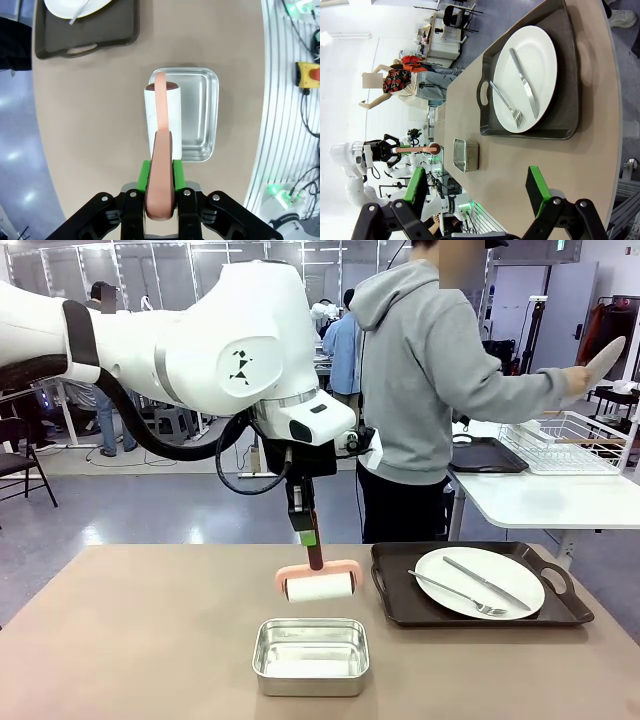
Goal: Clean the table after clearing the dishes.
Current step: Place the Lint Roller back on top of the Airtight Container.
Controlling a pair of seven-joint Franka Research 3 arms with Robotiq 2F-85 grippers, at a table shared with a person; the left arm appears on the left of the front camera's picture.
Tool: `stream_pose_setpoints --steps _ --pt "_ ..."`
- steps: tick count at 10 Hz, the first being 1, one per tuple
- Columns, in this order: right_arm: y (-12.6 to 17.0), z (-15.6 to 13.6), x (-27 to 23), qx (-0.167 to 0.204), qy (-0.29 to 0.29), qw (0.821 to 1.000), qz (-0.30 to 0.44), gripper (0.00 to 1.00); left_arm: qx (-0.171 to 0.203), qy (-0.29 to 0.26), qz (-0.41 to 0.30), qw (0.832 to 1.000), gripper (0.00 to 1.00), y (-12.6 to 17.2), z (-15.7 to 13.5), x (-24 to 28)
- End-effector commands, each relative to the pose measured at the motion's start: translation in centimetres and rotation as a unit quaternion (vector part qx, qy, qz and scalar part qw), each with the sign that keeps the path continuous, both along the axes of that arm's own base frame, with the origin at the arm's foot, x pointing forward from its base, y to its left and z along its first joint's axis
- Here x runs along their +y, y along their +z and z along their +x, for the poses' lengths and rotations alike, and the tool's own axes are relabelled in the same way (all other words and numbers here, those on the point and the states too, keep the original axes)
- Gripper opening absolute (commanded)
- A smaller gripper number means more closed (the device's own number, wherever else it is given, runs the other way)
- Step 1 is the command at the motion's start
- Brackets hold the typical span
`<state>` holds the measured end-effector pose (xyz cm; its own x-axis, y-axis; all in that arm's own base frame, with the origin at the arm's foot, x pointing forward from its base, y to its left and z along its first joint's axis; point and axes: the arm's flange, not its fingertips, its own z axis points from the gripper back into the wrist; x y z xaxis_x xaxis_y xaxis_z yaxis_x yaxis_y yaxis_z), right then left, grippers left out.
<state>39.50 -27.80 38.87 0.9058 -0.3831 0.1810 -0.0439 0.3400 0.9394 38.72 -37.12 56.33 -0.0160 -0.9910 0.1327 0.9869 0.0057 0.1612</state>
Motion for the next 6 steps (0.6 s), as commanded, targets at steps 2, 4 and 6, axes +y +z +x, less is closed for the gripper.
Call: stream_pose_setpoints --steps 2,4,6 --pt "0.3 -0.1 0.1 0.000 0.000 1.000 0.000 1.00 0.000 0.000 0.000 1.000 0.21 0.0 0.0 0.0" --pt "0.3 -0.1 0.1 0.000 0.000 1.000 0.000 1.00 0.049 -0.018 -0.004 0.999 0.21 -2.2 1.4 0.0" --pt "0.3 -0.1 0.1 0.000 0.000 1.000 0.000 1.00 0.066 -0.015 -0.004 0.998 0.21 -3.7 1.7 -0.1"
